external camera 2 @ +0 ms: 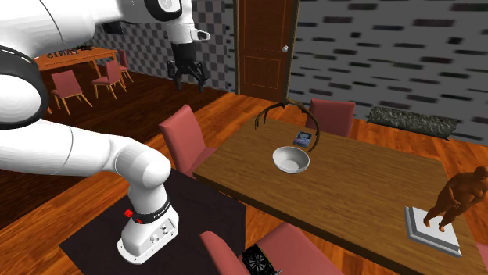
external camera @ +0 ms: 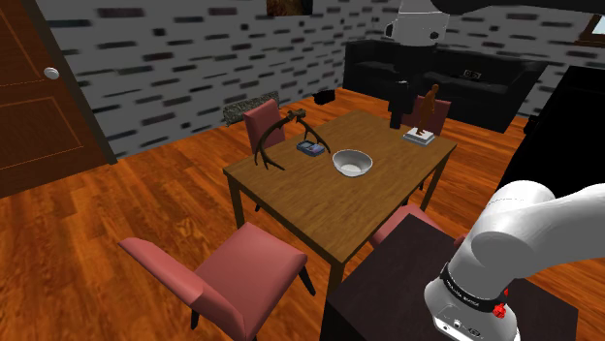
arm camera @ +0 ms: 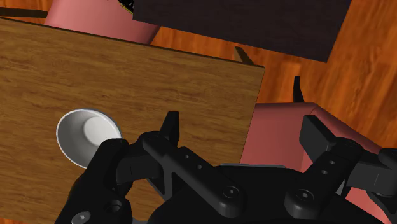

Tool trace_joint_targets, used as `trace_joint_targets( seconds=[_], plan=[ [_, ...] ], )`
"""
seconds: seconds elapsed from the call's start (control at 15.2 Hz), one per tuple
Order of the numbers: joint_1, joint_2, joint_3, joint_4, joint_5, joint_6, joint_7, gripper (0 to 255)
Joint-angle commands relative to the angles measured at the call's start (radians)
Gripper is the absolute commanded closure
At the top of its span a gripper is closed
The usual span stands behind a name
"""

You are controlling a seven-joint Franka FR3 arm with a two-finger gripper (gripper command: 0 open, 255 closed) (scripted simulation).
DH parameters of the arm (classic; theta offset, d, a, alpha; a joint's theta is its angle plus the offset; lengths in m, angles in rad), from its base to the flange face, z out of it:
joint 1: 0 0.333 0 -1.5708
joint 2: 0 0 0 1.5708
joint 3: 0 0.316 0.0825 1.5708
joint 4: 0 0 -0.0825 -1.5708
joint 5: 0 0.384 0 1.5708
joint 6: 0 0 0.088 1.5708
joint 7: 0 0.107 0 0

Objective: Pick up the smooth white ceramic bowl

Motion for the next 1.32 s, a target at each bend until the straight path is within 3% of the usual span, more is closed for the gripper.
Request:
trace_joint_targets(
  seconds=[0.0,0.66,1.25],
  plan=[
    [0.000,0.000,0.000,0.000,0.000,0.000,0.000,0],
    [-0.033,0.157,-0.104,-0.153,-0.084,0.334,-0.116,0],
    [-0.059,0.417,-0.195,-0.168,-0.129,0.633,-0.213,0]
  ],
)
